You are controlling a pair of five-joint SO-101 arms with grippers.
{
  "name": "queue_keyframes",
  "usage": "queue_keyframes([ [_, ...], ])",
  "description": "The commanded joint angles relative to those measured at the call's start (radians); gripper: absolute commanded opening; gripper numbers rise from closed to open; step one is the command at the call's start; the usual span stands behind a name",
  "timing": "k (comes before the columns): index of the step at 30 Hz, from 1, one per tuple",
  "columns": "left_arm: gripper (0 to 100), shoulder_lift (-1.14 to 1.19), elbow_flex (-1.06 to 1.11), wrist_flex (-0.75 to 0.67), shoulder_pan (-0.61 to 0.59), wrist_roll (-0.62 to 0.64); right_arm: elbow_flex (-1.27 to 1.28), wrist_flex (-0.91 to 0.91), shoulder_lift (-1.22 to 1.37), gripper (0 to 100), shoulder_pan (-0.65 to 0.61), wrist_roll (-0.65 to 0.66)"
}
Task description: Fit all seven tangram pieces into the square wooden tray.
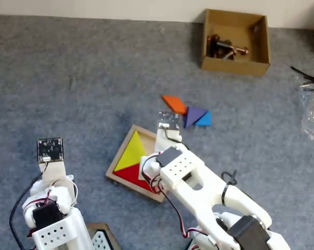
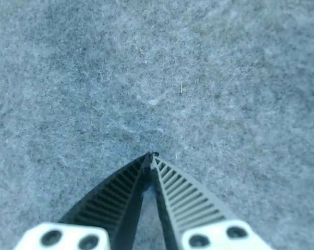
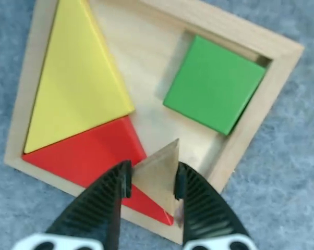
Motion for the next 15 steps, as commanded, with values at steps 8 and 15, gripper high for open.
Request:
queue_keyframes([
  [8, 1, -0.005, 0.021, 0.009, 0.015, 0.009, -0.008, -0.022, -0.05, 1.1, -0.007, 0.021],
  [15, 1, -0.005, 0.021, 0.009, 0.015, 0.009, -0.004, -0.022, -0.05, 1.1, -0.007, 0.054],
])
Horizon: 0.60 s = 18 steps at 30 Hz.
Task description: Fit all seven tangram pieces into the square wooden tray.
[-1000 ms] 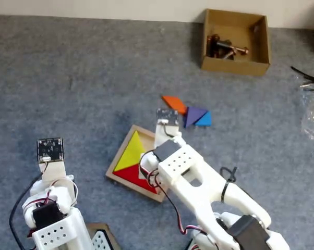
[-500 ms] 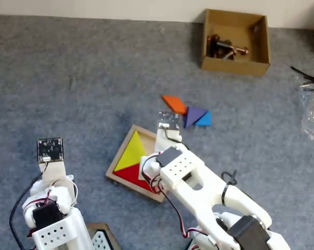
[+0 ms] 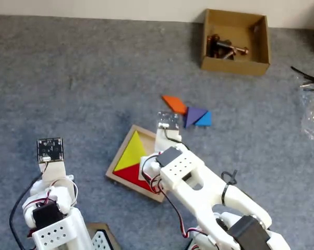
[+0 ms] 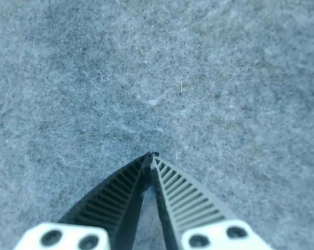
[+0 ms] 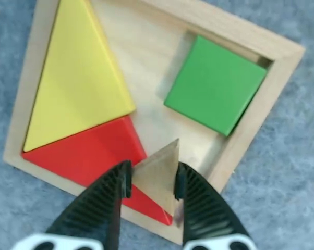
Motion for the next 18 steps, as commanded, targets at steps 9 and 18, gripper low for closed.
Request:
queue_keyframes([
  [9, 1, -0.005, 0.021, 0.009, 0.015, 0.009, -0.001, -0.019, -0.05, 18.7, 0.03, 0.025],
  [18, 1, -0.005, 0.021, 0.009, 0.015, 0.009, -0.001, -0.018, -0.05, 21.9, 0.022, 0.031],
])
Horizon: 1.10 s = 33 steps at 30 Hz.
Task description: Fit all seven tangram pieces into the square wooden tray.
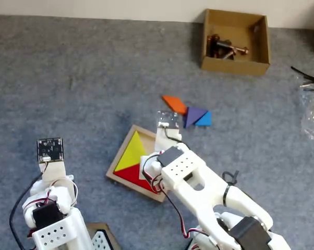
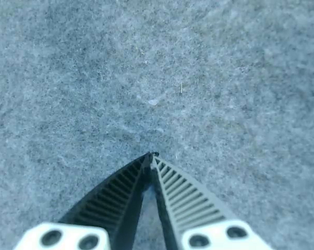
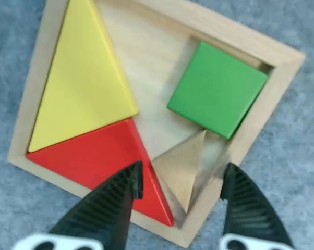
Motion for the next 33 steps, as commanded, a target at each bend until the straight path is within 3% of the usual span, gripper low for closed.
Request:
queue_keyframes([
  [1, 1, -0.005, 0.021, 0.009, 0.015, 0.009, -0.001, -0.016, -0.038, 21.9, 0.013, 0.015],
  [8, 1, -0.005, 0.021, 0.009, 0.015, 0.009, -0.01, -0.015, -0.039, 21.6, 0.021, 0.048],
  [15, 1, -0.005, 0.021, 0.009, 0.015, 0.009, -0.047, 0.145, -0.044, 21.6, 0.044, 0.308],
  [23, 1, -0.005, 0.021, 0.009, 0.015, 0.009, -0.142, 0.211, -0.18, 21.6, 0.208, 0.525],
  [29, 1, -0.005, 0.021, 0.009, 0.015, 0.009, -0.139, 0.248, -0.194, 21.6, 0.252, 0.83],
  [33, 1, -0.005, 0.021, 0.009, 0.015, 0.009, -0.111, 0.246, -0.196, 21.6, 0.225, 0.87],
])
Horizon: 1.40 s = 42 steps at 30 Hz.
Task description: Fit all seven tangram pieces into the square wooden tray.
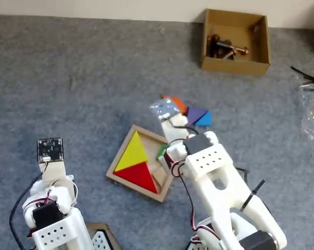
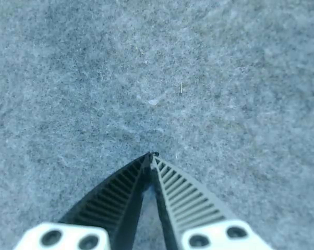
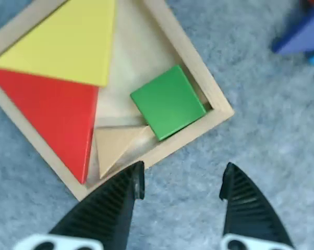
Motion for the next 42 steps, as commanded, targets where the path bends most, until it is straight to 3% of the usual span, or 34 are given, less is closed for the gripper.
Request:
queue_keyframes([
  [1, 1, -0.005, 0.021, 0.009, 0.015, 0.009, -0.024, 0.008, -0.041, 21.5, -0.027, 0.034],
  [8, 1, -0.005, 0.021, 0.009, 0.015, 0.009, -0.028, 0.01, -0.041, 6.7, -0.116, 0.06],
  [17, 1, -0.005, 0.021, 0.009, 0.015, 0.009, -0.028, -0.042, -0.039, 0.4, -0.185, 0.164],
  [42, 1, -0.005, 0.021, 0.009, 0.015, 0.009, 0.062, -0.26, 0.088, 0.5, -0.18, 0.253],
])
